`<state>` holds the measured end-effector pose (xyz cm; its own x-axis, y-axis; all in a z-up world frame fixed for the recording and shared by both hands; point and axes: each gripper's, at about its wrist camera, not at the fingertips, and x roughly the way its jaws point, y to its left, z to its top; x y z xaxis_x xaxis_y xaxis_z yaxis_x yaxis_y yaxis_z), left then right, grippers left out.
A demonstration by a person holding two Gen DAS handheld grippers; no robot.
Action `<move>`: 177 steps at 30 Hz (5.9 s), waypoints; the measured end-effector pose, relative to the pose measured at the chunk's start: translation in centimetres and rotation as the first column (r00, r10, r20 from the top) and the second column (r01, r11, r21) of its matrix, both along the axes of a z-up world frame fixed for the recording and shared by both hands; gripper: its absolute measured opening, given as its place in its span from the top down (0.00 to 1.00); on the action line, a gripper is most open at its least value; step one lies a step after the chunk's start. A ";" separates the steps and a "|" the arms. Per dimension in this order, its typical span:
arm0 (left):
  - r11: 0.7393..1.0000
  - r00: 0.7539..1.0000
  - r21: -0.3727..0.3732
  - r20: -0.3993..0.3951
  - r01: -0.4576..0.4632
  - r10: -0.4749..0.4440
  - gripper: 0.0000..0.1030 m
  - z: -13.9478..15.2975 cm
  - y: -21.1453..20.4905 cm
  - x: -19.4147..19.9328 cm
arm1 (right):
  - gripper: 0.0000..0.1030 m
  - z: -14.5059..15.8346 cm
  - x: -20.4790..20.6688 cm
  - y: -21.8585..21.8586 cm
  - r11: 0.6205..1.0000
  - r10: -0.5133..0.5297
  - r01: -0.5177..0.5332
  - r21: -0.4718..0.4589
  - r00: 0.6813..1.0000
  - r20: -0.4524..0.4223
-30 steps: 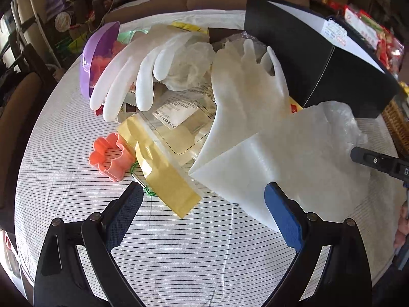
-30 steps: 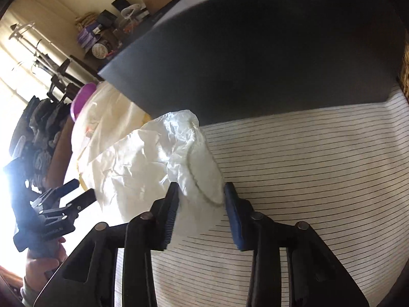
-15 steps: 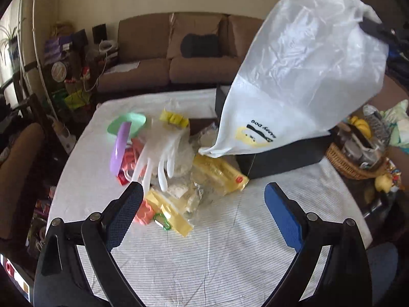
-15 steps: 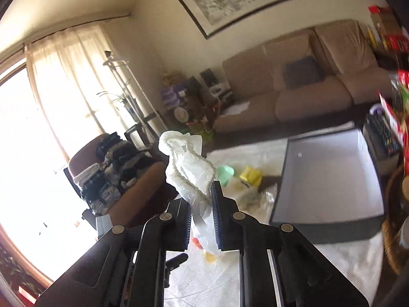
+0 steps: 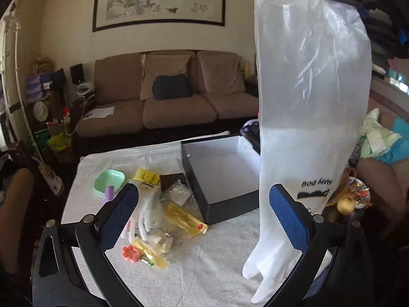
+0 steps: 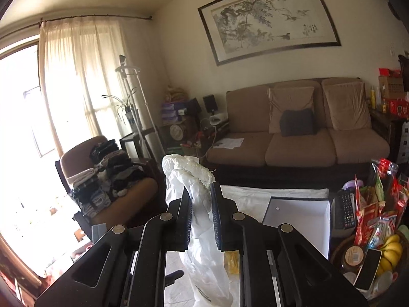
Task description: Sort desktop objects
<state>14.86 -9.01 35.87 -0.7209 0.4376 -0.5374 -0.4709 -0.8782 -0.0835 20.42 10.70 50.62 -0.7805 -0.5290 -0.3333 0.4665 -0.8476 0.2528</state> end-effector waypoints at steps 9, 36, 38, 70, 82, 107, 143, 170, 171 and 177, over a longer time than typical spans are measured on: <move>0.925 0.938 0.161 -0.104 0.345 -0.331 0.00 0.7 2.4 -0.5 | 0.87 -1.4 2.0 1.8 0.995 0.097 -0.096 -0.027 0.995 0.034; 0.958 0.958 0.048 0.023 0.284 -0.286 0.98 5.3 14.1 -19.4 | 0.87 -1.9 -15.8 10.0 0.995 -0.101 0.101 -0.011 0.994 0.042; 0.962 0.963 0.032 -0.006 0.271 -0.271 0.98 7.0 15.3 -22.0 | 0.87 -0.6 -18.6 10.8 0.993 -0.120 0.120 -0.010 0.993 0.008; 0.912 0.912 0.056 0.037 0.407 -0.409 0.98 -0.5 16.4 -25.5 | 0.88 -8.1 -25.6 14.0 1.000 -0.014 0.014 0.011 0.999 0.035; 0.960 0.943 -0.042 0.208 0.276 -0.261 0.98 -10.6 19.9 -34.3 | 0.88 -18.7 -35.0 14.2 0.991 -0.126 0.114 0.077 0.976 0.179; 0.908 0.879 -0.183 0.378 0.377 -0.289 0.67 -20.9 22.2 -35.8 | 0.88 -30.3 -42.5 17.5 0.930 -0.318 0.274 0.247 0.934 0.164; 0.695 0.705 -0.483 0.708 0.533 -0.049 0.95 -29.2 26.1 -28.7 | 0.88 -34.3 -42.6 18.2 0.901 -0.347 0.261 0.346 0.913 0.214; 0.968 0.755 -0.138 0.652 0.212 -0.073 0.34 -22.2 25.1 -36.7 | 0.67 -34.8 -46.2 19.1 0.815 -0.507 0.382 0.435 0.833 0.219; 0.976 0.747 -0.103 0.660 0.194 -0.079 0.34 -22.0 25.2 -37.3 | 0.67 -35.1 -46.8 19.3 0.825 -0.508 0.383 0.417 0.826 0.246; 0.996 0.645 0.078 0.760 0.038 -0.084 0.34 -23.8 25.0 -40.7 | 0.74 -35.8 -45.5 20.6 0.903 -0.420 0.343 0.258 0.832 0.364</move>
<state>-25.89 16.03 12.06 -0.0383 0.5082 -0.8604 -0.2731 -0.8335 -0.4802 -25.12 31.32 14.81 -0.6851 -0.1203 -0.7185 -0.0135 -0.9840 0.1777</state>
